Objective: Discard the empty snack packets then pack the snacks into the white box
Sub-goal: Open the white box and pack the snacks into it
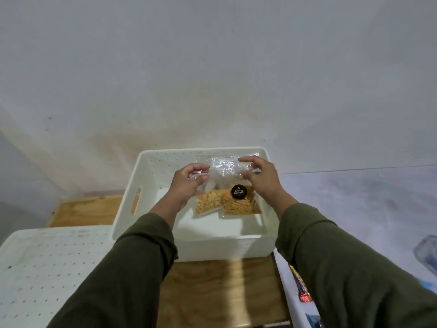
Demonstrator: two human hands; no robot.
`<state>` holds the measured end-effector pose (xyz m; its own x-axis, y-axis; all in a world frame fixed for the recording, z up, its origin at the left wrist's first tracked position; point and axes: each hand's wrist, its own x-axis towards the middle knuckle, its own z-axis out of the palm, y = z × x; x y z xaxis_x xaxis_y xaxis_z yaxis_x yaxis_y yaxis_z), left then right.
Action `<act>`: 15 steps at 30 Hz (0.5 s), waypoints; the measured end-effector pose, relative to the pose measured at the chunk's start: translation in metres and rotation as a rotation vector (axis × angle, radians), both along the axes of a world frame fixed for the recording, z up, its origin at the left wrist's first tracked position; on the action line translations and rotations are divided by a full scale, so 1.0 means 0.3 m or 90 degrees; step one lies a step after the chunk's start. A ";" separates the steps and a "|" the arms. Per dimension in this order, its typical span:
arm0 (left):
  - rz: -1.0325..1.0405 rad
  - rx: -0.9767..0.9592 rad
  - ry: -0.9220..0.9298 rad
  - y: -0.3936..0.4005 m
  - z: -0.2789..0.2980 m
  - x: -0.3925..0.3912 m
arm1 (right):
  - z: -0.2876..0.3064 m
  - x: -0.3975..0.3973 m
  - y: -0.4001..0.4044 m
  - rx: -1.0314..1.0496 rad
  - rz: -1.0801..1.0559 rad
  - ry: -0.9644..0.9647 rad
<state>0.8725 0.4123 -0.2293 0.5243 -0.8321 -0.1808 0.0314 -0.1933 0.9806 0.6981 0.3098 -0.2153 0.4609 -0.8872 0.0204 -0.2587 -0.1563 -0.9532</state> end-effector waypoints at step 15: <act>-0.041 0.018 -0.027 -0.117 -0.218 0.065 | -0.217 0.054 -0.099 0.002 -0.109 0.078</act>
<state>0.8920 0.3774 -0.2948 0.4778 -0.8591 -0.1833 -0.0226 -0.2206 0.9751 0.7144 0.2802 -0.2803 0.3029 -0.9525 -0.0300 -0.3952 -0.0969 -0.9135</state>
